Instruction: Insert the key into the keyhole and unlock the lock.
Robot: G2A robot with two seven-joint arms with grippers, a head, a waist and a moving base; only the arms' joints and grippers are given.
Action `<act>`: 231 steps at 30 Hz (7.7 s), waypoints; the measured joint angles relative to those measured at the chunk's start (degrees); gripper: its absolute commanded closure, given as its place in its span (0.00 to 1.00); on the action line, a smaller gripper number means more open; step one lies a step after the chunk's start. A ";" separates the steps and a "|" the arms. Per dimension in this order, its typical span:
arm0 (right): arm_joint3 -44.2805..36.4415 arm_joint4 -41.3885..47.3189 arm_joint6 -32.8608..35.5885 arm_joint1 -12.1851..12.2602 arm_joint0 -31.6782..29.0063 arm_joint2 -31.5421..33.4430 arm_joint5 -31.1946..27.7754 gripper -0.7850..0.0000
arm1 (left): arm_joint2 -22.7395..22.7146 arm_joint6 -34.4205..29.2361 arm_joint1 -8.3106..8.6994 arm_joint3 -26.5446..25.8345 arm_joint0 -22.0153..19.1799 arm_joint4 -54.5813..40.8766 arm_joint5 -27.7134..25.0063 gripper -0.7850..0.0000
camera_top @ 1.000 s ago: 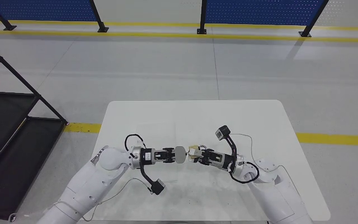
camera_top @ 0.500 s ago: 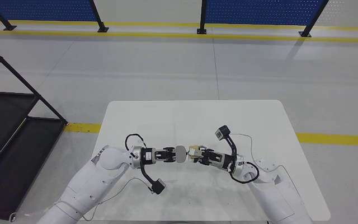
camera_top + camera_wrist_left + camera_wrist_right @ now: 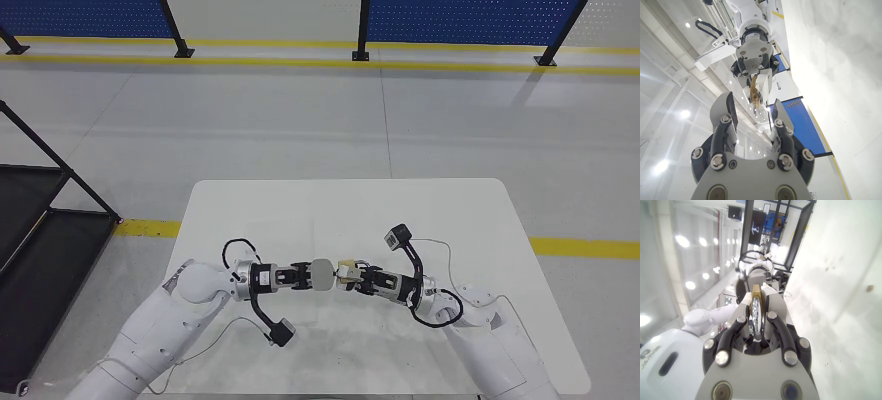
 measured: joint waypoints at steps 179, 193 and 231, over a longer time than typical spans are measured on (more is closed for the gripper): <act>0.00 0.00 0.00 0.00 0.00 0.00 0.00 1.00 | 5.02 -105.98 7.12 0.07 -2.85 -184.58 -55.10 0.52; 0.00 0.00 0.00 0.00 0.00 0.00 0.00 1.00 | 4.62 -108.67 6.23 1.78 -3.19 -186.82 -54.18 0.60; 0.00 0.00 0.00 0.00 0.00 0.00 0.00 1.00 | 5.57 -111.09 3.34 4.02 -5.18 -187.46 -51.60 0.89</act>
